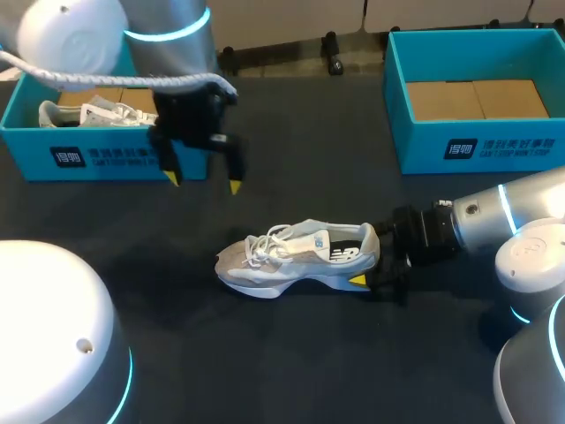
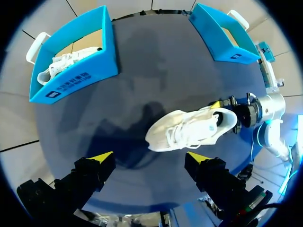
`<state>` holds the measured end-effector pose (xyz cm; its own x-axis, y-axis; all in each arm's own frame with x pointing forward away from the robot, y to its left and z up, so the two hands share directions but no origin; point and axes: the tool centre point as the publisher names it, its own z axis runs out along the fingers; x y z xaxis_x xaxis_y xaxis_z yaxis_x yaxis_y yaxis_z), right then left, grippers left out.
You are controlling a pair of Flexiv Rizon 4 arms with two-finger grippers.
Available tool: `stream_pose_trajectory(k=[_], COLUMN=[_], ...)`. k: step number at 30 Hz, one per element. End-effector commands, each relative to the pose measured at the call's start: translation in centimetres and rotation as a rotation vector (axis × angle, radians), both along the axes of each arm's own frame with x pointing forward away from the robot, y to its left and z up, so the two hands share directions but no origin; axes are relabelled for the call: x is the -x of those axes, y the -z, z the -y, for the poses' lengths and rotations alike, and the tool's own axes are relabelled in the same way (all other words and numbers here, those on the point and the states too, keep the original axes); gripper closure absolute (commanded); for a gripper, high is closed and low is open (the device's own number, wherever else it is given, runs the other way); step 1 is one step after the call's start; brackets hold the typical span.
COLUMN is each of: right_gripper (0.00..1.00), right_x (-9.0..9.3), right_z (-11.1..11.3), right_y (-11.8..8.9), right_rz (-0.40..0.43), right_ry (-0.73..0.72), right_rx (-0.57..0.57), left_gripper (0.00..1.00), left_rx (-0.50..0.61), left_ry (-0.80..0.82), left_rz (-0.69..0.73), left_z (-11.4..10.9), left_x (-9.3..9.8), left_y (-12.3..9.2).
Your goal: Take the shoe out of the shoebox, open the shoe tongue, remove and reinsert the insole, then place the shoe into the shoebox
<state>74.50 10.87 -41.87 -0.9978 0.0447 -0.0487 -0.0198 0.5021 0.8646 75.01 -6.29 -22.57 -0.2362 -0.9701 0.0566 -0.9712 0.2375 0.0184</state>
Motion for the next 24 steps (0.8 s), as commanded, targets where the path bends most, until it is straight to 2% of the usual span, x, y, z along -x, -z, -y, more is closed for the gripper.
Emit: stream_pose_trajectory(k=[1, 10, 24], right_gripper=[1.0, 1.0, 1.0], right_x=[-0.1, -0.1, -0.1], right_z=[-0.1, -0.1, -0.1], right_y=[-0.1, -0.1, -0.1], right_rz=[-0.001, -0.001, -0.001], right_ry=[0.0, 0.0, 0.0], right_rx=[0.005, 0.005, 0.005], left_gripper=[0.0, 0.0, 0.0], left_rx=[-0.002, -0.008, -0.013], left_ry=[-0.012, -0.058, -0.084], left_rz=[-0.009, -0.007, -0.026], left_z=[1.7, 3.8, 4.3], left_x=[0.6, 0.8, 0.8], left_y=[1.1, 3.1, 3.7])
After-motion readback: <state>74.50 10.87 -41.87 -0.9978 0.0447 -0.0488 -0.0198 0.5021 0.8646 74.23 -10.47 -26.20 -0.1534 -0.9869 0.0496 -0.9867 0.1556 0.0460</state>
